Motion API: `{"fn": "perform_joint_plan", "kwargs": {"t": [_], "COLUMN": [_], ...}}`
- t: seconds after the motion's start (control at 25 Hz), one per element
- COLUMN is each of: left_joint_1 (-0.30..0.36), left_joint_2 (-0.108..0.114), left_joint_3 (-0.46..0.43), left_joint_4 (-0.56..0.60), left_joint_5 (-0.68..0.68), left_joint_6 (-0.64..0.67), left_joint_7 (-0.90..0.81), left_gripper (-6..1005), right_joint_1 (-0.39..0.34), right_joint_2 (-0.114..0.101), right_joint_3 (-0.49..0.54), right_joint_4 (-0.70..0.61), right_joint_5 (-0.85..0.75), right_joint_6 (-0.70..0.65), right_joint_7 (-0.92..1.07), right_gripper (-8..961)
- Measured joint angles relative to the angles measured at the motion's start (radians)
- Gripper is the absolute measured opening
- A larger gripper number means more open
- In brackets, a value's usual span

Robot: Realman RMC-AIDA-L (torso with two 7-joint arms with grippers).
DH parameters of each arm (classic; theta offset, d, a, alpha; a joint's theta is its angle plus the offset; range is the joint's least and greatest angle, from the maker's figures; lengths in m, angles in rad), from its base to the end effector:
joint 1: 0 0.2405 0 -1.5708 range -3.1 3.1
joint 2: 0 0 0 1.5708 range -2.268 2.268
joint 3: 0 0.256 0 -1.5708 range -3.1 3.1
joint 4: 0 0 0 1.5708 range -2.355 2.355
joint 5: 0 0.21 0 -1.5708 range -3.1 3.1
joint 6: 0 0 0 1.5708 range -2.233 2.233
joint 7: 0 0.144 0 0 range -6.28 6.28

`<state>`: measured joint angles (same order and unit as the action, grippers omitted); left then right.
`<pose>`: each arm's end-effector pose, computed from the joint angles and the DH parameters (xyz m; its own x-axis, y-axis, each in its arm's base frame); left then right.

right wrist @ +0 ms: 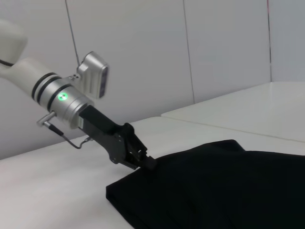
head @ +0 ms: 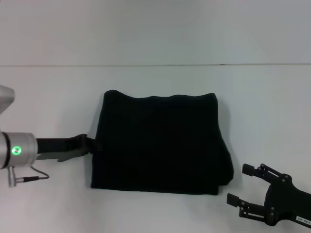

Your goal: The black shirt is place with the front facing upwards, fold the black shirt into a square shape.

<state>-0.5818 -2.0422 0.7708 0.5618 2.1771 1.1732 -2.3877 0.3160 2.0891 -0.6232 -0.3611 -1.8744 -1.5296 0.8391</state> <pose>-0.3075 0.3606 -0.0144 0.0749 0.8955 0.4386 0.9970 -0.0762 -0.0146 0.3256 0.2459 -0.0381 0.7669 -0.2200 -0.6029 -0.4701 -0.8321 -0.2942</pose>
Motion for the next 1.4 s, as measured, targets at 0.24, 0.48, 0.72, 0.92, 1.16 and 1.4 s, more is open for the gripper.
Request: {"fn": "perform_joint_plan", "kwargs": {"t": [0.24, 0.48, 0.72, 0.92, 1.16, 1.4], "left_joint_1": [0.011, 0.014, 0.046, 0.073, 0.133, 0.203], "left_joint_2": [-0.001, -0.004, -0.004, 0.0, -0.019, -0.06], "left_joint_3": [-0.036, -0.067, -0.165, -0.198, -0.222, -0.213], "left_joint_4": [0.01, 0.015, 0.029, 0.075, 0.182, 0.242], "left_joint_5": [-0.008, -0.022, -0.078, -0.094, -0.151, -0.134], "left_joint_6": [0.038, 0.073, 0.144, 0.201, 0.393, 0.526], "left_joint_7": [0.055, 0.114, 0.231, 0.31, 0.695, 1.03], "left_gripper": [103, 107, 112, 255, 628, 849], "right_joint_1": [0.006, 0.006, 0.003, 0.002, 0.011, 0.014], "right_joint_2": [0.001, 0.002, 0.002, 0.002, 0.003, 0.005], "right_joint_3": [0.003, 0.013, 0.024, 0.042, 0.068, 0.068], "right_joint_4": [0.001, 0.001, 0.001, 0.001, 0.001, 0.006], "right_joint_5": [0.002, 0.003, 0.003, 0.003, 0.003, 0.003], "right_joint_6": [0.001, 0.001, -0.001, -0.005, -0.035, -0.044], "right_joint_7": [0.001, 0.001, 0.001, -0.002, -0.01, -0.041], "right_gripper": [945, 945, 945, 945, 945, 945]}}
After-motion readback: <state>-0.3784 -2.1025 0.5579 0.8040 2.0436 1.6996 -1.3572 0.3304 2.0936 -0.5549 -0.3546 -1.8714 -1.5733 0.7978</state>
